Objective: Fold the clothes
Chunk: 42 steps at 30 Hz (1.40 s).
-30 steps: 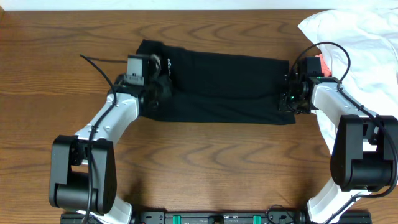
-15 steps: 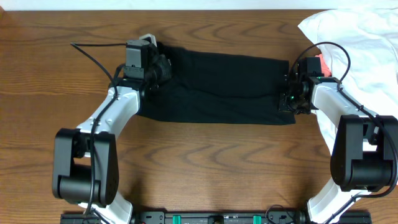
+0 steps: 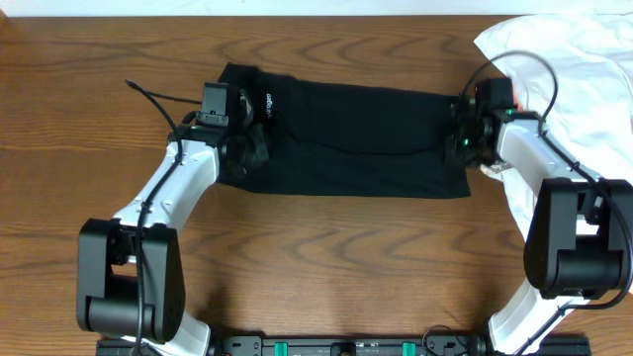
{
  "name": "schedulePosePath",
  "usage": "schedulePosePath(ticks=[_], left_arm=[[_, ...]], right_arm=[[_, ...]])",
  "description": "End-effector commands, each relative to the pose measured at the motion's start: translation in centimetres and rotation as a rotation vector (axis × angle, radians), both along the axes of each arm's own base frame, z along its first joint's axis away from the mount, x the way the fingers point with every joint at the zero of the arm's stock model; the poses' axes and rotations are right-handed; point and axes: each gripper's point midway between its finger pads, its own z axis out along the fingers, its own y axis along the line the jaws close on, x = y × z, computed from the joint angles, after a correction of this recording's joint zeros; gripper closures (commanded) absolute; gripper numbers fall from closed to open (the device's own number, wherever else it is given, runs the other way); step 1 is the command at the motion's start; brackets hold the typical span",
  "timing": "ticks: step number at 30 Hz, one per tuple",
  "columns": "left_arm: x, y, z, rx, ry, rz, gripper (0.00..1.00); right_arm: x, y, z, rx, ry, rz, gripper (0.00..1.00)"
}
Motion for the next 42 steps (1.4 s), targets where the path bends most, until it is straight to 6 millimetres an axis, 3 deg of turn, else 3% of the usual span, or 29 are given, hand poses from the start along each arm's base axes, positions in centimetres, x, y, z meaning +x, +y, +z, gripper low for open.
schedulePosePath(ticks=[1, 5, 12, 16, 19, 21, 24, 27, 35, 37, 42], left_arm=[[-0.5, 0.5, 0.3, 0.035, 0.011, -0.008, 0.88], [-1.2, 1.6, -0.4, 0.094, 0.042, 0.012, 0.88], [-2.1, 3.0, -1.9, 0.164, 0.060, 0.035, 0.88], [-2.4, 3.0, -2.5, 0.164, 0.063, 0.035, 0.87], [-2.0, 2.9, -2.4, 0.162, 0.049, 0.036, 0.85], [-1.8, 2.9, -2.3, 0.160, 0.039, 0.036, 0.78], [-1.7, 2.9, -2.2, 0.159, 0.033, 0.037, 0.63], [-1.7, 2.9, -2.2, 0.159, 0.033, 0.037, 0.57], [-1.7, 2.9, -2.2, 0.159, 0.033, 0.037, 0.51], [-1.7, 2.9, -2.2, 0.159, 0.033, 0.037, 0.52], [-1.8, 2.9, -2.5, 0.160, 0.041, 0.036, 0.52]], right_arm=[[3.0, -0.9, 2.7, 0.010, -0.086, -0.070, 0.77], [3.0, -0.2, 3.0, 0.048, -0.075, -0.083, 0.78], [-2.2, 8.1, 4.0, 0.338, 0.039, 0.300, 0.80], [-4.6, 10.6, 3.4, 0.309, 0.086, 0.439, 0.80], [-4.6, 11.9, 2.8, 0.251, 0.074, 0.489, 0.79], [-4.5, 12.5, 2.3, 0.200, 0.066, 0.516, 0.78], [-4.4, 12.5, 1.2, 0.117, 0.075, 0.515, 0.78], [-4.6, 12.9, -0.5, 0.104, 0.107, 0.522, 0.79], [-4.7, 12.4, -5.0, 0.083, 0.186, 0.490, 0.81], [-3.7, 11.7, -6.0, 0.037, 0.172, 0.436, 0.82], [-1.1, 9.9, -6.4, -0.061, 0.101, 0.324, 0.80]])
